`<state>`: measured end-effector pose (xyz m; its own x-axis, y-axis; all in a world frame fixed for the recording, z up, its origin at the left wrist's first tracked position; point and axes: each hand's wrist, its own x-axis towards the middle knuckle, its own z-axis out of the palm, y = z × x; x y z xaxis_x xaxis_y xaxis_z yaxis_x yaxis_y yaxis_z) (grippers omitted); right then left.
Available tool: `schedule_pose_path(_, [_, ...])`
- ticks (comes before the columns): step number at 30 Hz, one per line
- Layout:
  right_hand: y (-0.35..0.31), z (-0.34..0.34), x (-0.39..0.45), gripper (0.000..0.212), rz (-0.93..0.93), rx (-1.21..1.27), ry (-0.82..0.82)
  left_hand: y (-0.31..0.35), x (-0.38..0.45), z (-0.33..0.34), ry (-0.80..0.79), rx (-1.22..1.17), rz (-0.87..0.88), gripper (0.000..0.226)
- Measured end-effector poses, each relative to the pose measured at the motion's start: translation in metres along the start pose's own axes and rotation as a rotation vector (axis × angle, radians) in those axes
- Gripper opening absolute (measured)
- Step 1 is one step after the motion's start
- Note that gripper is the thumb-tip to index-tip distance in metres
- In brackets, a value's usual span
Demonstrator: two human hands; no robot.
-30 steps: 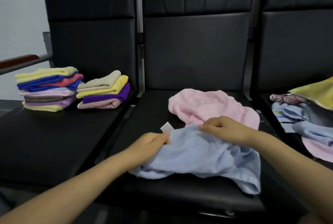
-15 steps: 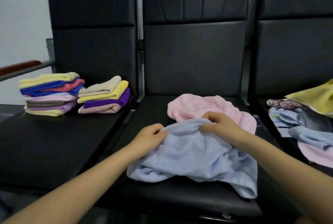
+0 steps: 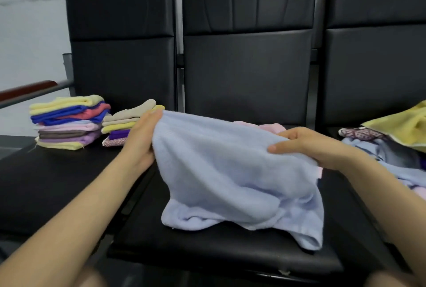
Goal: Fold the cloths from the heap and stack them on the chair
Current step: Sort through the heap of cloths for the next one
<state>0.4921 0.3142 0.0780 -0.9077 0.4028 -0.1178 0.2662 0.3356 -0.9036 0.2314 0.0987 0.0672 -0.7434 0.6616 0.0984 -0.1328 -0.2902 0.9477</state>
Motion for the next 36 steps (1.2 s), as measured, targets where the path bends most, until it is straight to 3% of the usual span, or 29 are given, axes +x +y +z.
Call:
schedule_pose_path(2, [0.005,-0.009,-0.003,0.033,0.003,0.164,0.004,0.002,0.009,-0.012,0.013,0.055,0.040,0.014])
schedule_pose_path(4, [0.011,-0.013,0.001,0.038,-0.073,0.367,0.124,0.000,0.009,-0.018,0.011,0.131,0.076,0.027])
schedule_pose_path(7, [0.010,-0.017,0.007,0.037,-0.249,0.648,0.366,-0.010,0.003,-0.008,-0.007,0.298,0.119,0.019])
schedule_pose_path(10, [0.001,-0.032,0.015,0.035,-0.244,0.837,0.521,-0.014,0.019,0.012,-0.088,0.432,0.111,0.018])
schedule_pose_path(14, [-0.025,-0.068,0.045,0.037,-0.254,0.724,0.604,0.009,0.078,0.042,0.045,0.556,0.178,0.007])
schedule_pose_path(17, [-0.036,-0.098,0.091,0.035,-0.172,0.652,0.840,0.032,0.130,0.065,0.147,0.721,0.262,0.011])
schedule_pose_path(19, [-0.029,-0.112,0.125,0.042,-0.064,0.427,0.986,0.032,0.162,0.075,0.206,0.848,0.309,0.016])
schedule_pose_path(22, [0.007,-0.099,0.161,0.054,0.152,-0.050,0.960,-0.004,0.190,0.079,0.259,1.138,0.233,0.030])
schedule_pose_path(24, [0.031,-0.074,0.166,0.056,0.208,-0.204,0.882,-0.040,0.187,0.083,0.224,1.305,0.105,0.037])
schedule_pose_path(28, [0.058,-0.028,0.146,0.042,0.143,-0.268,0.692,-0.091,0.134,0.091,0.010,1.252,0.086,0.040])
schedule_pose_path(31, [0.063,-0.015,0.117,0.021,0.101,-0.217,0.727,-0.102,0.091,0.086,-0.059,1.076,0.082,0.032])
schedule_pose_path(33, [0.061,-0.007,0.092,0.023,0.124,-0.128,0.760,-0.100,0.056,0.077,-0.069,0.987,0.070,0.020])
schedule_pose_path(36, [0.058,0.003,0.061,0.041,0.298,0.005,0.647,-0.092,0.010,0.060,-0.078,0.988,0.066,0.011])
